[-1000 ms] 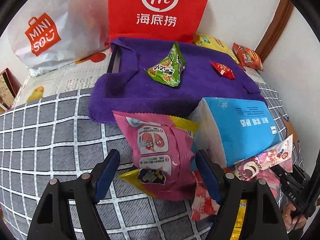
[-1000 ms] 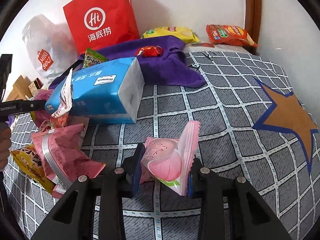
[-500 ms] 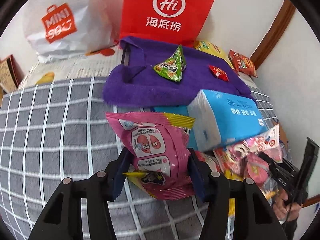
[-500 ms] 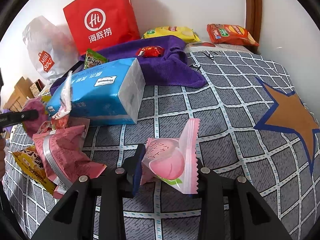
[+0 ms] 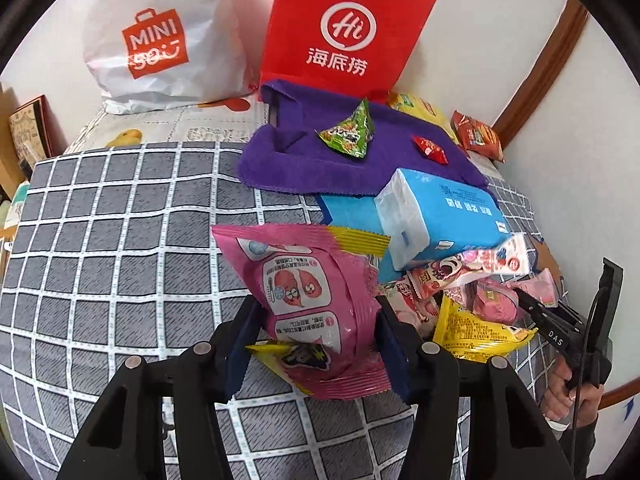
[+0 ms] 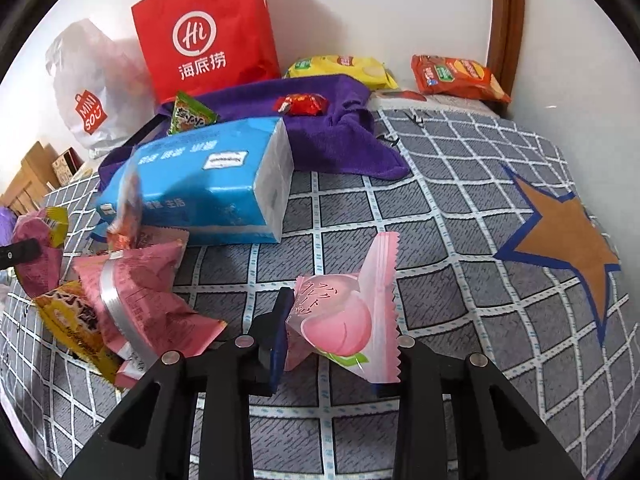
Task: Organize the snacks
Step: 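Grasp the pink snack bag with the left tool while the right tool lifts the peach candy, then carry the pink bag and peach candy over the purple towel with both tools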
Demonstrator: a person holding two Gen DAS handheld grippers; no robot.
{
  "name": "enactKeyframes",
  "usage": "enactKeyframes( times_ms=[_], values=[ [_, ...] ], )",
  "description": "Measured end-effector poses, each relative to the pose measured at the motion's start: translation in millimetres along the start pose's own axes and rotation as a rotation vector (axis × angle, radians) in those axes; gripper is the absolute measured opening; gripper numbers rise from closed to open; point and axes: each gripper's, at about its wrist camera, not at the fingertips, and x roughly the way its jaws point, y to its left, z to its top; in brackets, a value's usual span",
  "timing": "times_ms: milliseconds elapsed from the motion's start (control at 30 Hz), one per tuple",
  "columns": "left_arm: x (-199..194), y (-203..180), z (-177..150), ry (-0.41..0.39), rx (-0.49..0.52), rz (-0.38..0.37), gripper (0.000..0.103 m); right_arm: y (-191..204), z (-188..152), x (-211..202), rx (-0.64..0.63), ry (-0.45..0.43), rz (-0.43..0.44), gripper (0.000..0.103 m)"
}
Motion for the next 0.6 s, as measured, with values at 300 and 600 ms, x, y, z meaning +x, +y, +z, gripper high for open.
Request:
enactKeyframes(
  times_ms=[300,600],
  values=[
    [-17,0,-8,-0.007,-0.011,-0.033,0.054,3,-2,-26,-0.002,-0.031,-0.002,0.031],
    [-25,-33,-8,-0.018,0.047,-0.071,0.054,14,0,-50,-0.036,-0.057,0.005,0.031]
  ],
)
